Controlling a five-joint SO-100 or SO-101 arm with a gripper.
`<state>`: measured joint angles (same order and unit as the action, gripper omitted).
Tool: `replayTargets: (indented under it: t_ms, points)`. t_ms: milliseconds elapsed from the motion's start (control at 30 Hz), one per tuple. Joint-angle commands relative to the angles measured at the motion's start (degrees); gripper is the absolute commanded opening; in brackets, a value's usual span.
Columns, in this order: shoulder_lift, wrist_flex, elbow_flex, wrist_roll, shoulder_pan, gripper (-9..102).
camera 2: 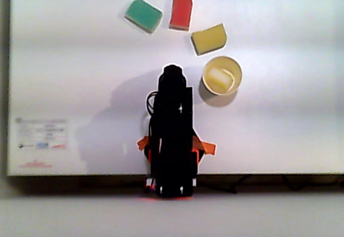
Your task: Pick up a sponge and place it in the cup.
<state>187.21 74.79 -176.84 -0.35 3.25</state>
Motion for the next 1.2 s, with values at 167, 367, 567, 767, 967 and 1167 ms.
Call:
replayTargets:
  t_ms: [167, 367, 567, 767, 967, 1167]
  points:
    - [-0.09, 5.36, -0.26, 0.00, 0.53, 0]
    - [-0.09, 5.36, -0.26, -0.09, 0.53, 0]
    - [-0.09, 5.36, -0.26, -0.09, 0.53, 0]
    - [-0.09, 5.36, -0.26, -0.09, 0.53, 0]
    - [-0.09, 5.36, -0.26, -0.09, 0.53, 0]
    - [-0.09, 5.36, -0.26, -0.09, 0.53, 0]
